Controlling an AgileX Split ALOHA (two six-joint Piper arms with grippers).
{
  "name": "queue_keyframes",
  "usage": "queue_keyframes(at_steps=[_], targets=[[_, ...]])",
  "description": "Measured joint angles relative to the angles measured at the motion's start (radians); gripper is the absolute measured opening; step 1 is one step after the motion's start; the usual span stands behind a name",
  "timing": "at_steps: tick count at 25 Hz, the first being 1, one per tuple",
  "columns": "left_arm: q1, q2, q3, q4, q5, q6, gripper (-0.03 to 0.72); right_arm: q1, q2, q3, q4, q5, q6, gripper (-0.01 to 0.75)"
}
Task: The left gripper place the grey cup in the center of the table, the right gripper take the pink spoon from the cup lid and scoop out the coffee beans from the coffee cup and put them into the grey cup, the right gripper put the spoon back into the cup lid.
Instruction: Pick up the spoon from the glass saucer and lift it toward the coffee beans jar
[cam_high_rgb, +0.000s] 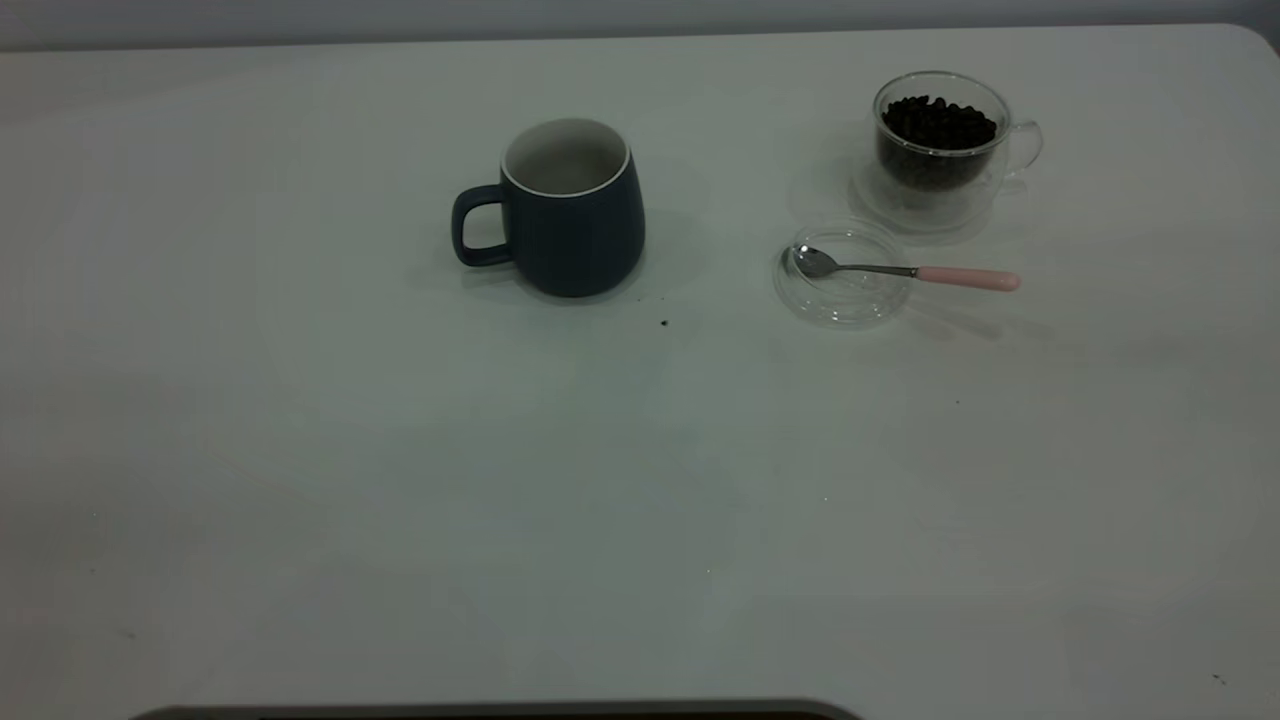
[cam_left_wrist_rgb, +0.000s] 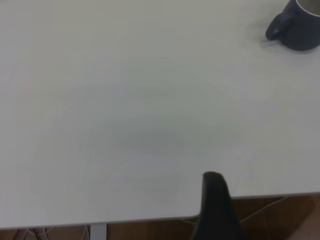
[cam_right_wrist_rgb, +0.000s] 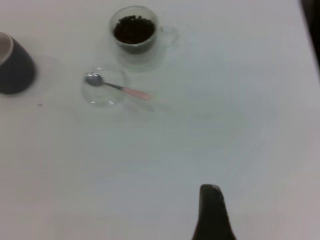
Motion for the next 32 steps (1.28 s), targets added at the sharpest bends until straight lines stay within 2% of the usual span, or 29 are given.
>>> queue_keyframes(at_steps=[6, 12, 16, 19, 24, 28, 32], targets=[[0.0, 0.0, 0.0, 0.0, 0.0, 0.0, 0.569, 0.0, 0.477, -0.1, 0.164, -0.165, -0.026, 0.575], [0.0, 0.0, 0.0, 0.0, 0.0, 0.0, 0.569, -0.013, 0.894, -0.165, 0.426, -0.302, -0.226, 0.575], [0.0, 0.0, 0.0, 0.0, 0.0, -0.001, 0.569, -0.089, 1.117, -0.187, 0.725, -0.321, -0.485, 0.575], [0.0, 0.0, 0.0, 0.0, 0.0, -0.001, 0.569, -0.143, 1.225, -0.18, 0.97, -0.333, -0.741, 0.575], [0.0, 0.0, 0.0, 0.001, 0.0, -0.001, 0.569, -0.19, 1.334, -0.127, 1.357, -0.342, -1.094, 0.569], [0.0, 0.0, 0.0, 0.001, 0.0, -0.002, 0.569, -0.206, 1.458, -0.116, 1.548, -0.291, -1.277, 0.569], [0.0, 0.0, 0.0, 0.001, 0.0, -0.002, 0.569, -0.206, 1.582, -0.118, 1.663, -0.237, -1.404, 0.568]])
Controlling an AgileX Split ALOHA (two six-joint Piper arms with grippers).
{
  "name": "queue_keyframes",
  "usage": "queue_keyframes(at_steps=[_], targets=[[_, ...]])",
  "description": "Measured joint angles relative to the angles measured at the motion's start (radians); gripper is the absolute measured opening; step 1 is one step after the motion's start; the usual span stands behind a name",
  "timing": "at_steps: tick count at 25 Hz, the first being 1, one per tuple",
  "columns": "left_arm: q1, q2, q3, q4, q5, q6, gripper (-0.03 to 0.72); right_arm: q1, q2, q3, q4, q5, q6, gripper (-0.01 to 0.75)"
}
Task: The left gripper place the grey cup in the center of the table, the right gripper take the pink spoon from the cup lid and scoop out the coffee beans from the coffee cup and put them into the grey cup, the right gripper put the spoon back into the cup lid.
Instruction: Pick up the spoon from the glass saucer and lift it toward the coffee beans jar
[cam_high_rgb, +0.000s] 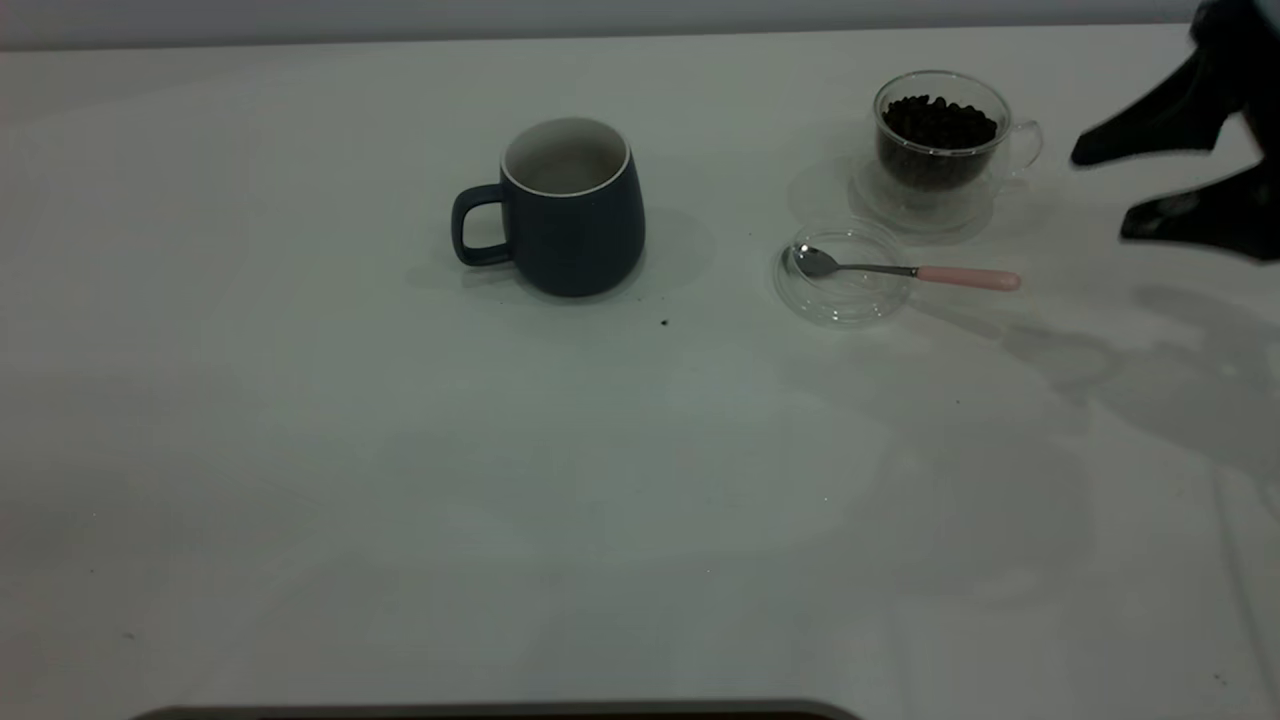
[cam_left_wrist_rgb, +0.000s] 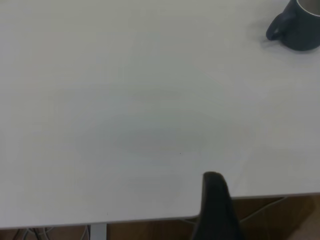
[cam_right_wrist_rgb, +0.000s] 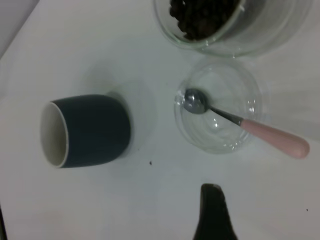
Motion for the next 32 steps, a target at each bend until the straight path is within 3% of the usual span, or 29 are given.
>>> queue_keyframes(at_steps=[15, 32], targets=[[0.0, 0.0, 0.0, 0.0, 0.0, 0.0, 0.569, 0.002, 0.294, -0.173, 0.025, 0.082, -0.02, 0.567], [0.0, 0.0, 0.0, 0.001, 0.0, 0.001, 0.567, 0.11, 0.381, -0.302, 0.027, 0.114, 0.029, 0.548]])
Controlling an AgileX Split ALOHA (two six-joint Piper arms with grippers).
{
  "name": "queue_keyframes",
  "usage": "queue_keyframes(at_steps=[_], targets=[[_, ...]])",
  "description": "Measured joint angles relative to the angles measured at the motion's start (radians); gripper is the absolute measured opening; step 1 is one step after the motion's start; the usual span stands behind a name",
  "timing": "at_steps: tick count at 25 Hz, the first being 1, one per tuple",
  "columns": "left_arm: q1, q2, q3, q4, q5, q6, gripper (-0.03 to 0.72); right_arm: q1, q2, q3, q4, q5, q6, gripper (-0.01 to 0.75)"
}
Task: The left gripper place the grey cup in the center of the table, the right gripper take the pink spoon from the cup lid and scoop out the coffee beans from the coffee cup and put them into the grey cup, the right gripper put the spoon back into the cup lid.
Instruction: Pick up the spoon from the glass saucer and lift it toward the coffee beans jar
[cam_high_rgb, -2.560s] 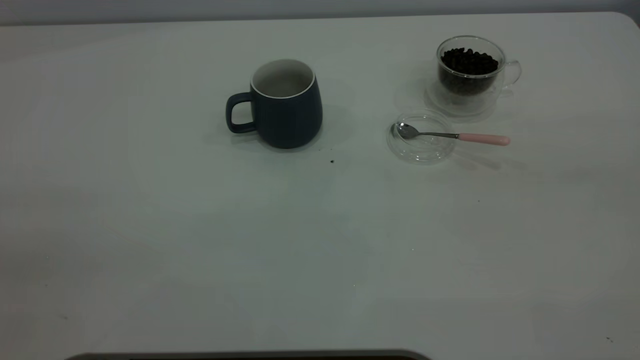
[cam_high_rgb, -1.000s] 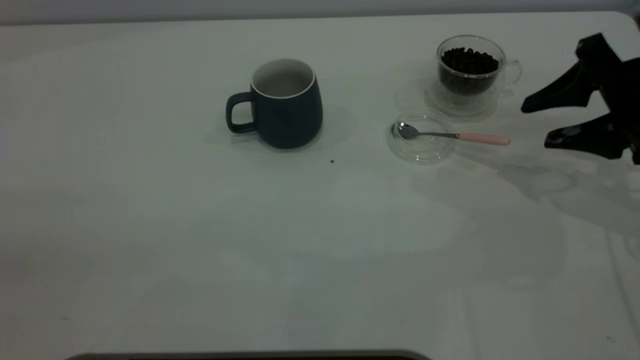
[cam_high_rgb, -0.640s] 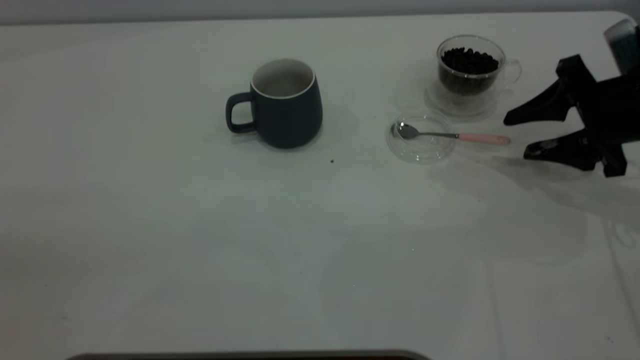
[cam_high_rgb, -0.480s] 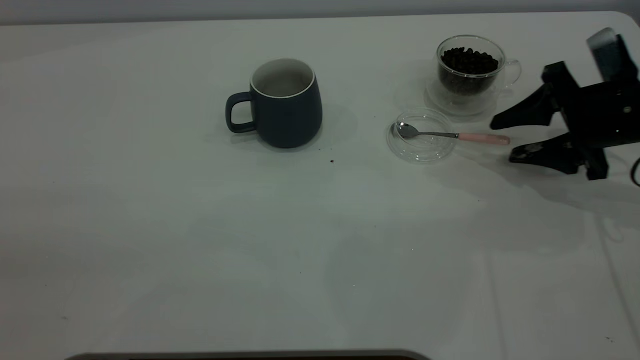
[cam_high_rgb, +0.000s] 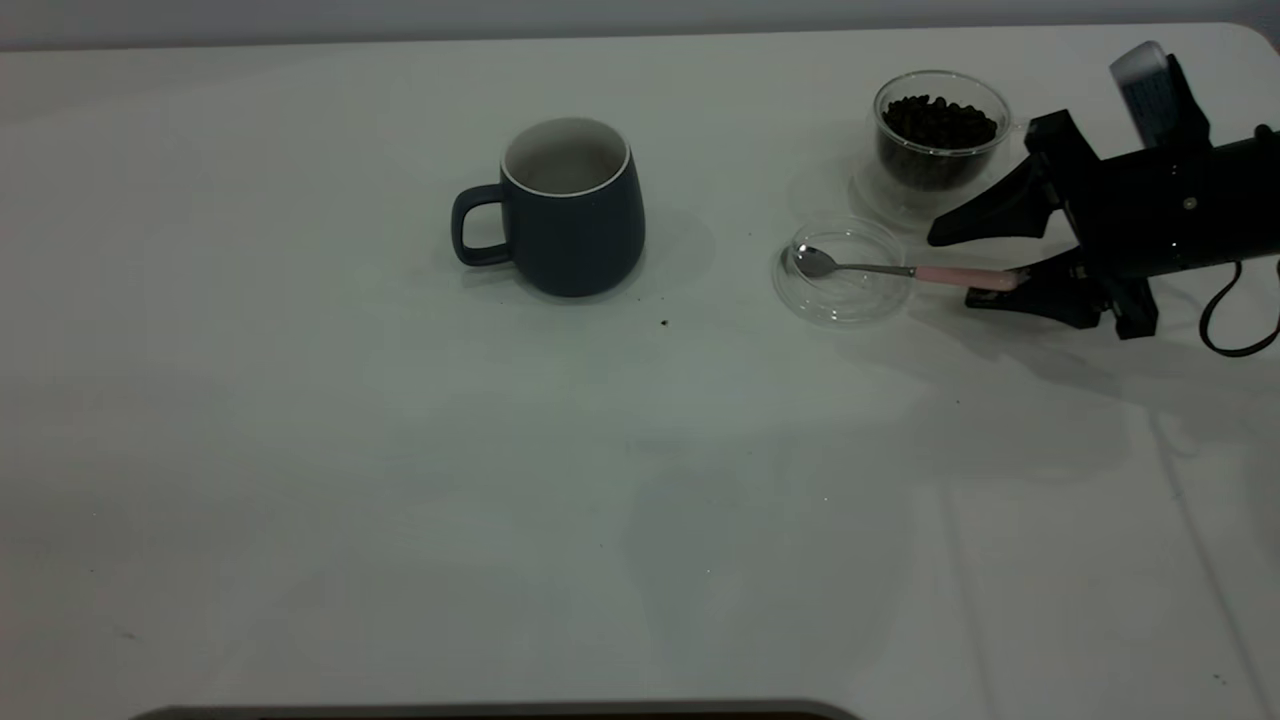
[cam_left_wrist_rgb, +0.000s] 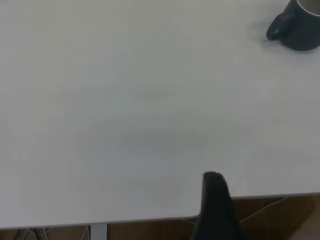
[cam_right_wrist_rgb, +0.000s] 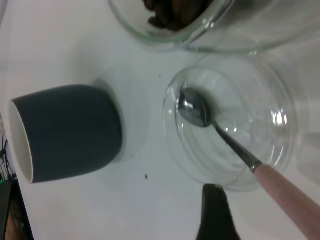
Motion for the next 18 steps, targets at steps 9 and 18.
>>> queue_keyframes(at_steps=[9, 18], targets=[[0.0, 0.0, 0.0, 0.0, 0.0, 0.0, 0.567, 0.011, 0.0, -0.005, 0.0, 0.009, 0.008, 0.538], [0.0, 0.0, 0.0, 0.0, 0.0, 0.0, 0.567, 0.011, 0.0, -0.068, -0.003, 0.007, 0.009, 0.534]])
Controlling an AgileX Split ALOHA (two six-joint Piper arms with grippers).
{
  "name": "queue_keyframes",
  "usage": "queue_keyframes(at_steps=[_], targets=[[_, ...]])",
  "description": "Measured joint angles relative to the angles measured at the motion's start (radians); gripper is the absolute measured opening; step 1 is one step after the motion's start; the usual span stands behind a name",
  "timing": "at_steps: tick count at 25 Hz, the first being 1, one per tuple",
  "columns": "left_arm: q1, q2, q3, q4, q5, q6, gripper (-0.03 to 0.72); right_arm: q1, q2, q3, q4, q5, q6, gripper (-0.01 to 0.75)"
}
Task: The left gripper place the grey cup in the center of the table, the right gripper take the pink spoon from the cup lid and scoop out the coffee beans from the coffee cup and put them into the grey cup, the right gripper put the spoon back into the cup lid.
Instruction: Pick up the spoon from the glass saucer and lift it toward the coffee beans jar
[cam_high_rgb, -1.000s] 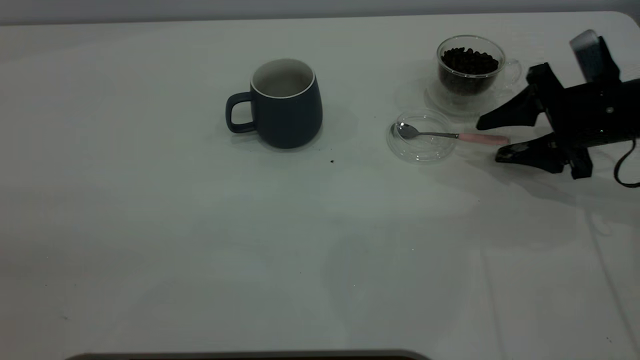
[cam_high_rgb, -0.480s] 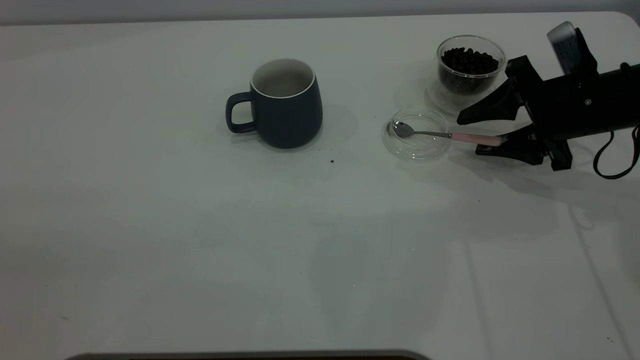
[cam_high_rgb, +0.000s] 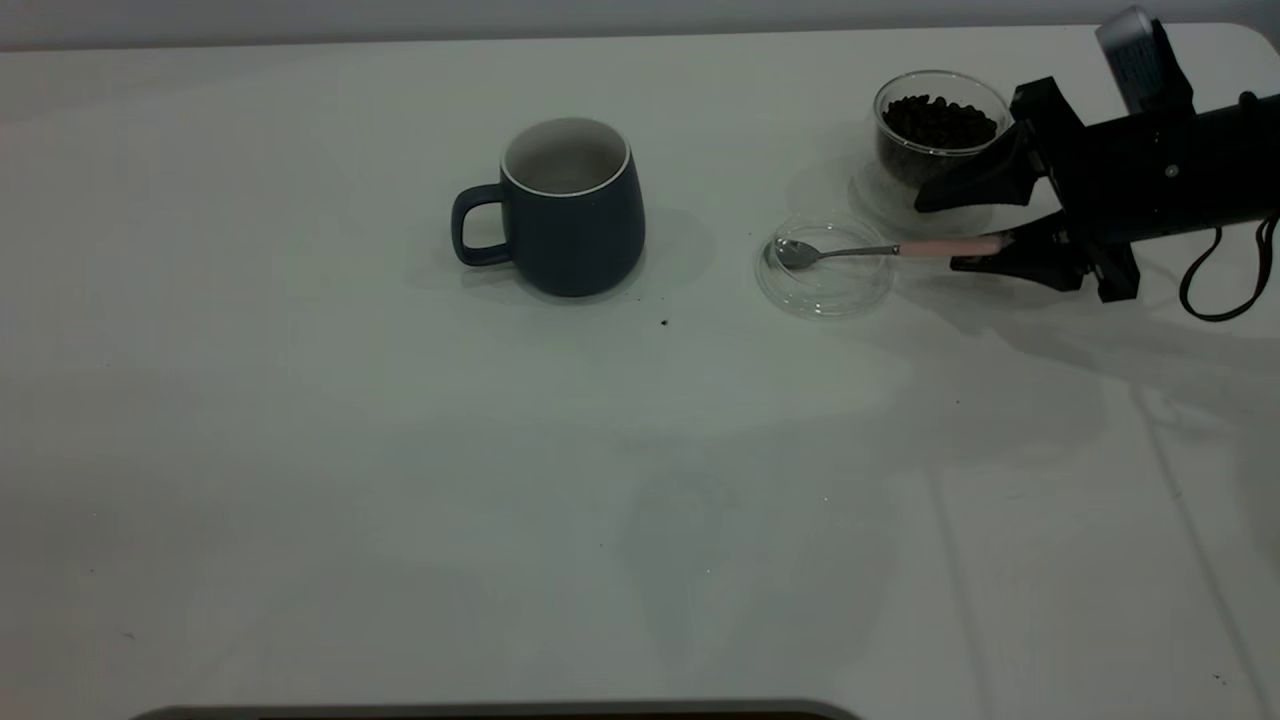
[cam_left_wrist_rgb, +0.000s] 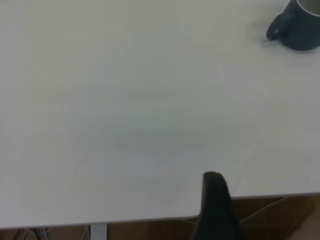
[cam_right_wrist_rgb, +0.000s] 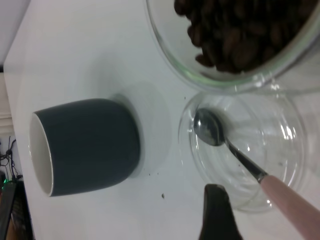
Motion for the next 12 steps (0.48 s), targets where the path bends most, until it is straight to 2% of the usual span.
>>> queue_keyframes(at_steps=[5, 12], targets=[[0.0, 0.0, 0.0, 0.0, 0.0, 0.0, 0.567, 0.0, 0.0, -0.007, 0.0, 0.0, 0.012, 0.475], [0.0, 0.0, 0.0, 0.0, 0.0, -0.001, 0.567, 0.0, 0.0, -0.008, 0.0, 0.035, 0.019, 0.273]])
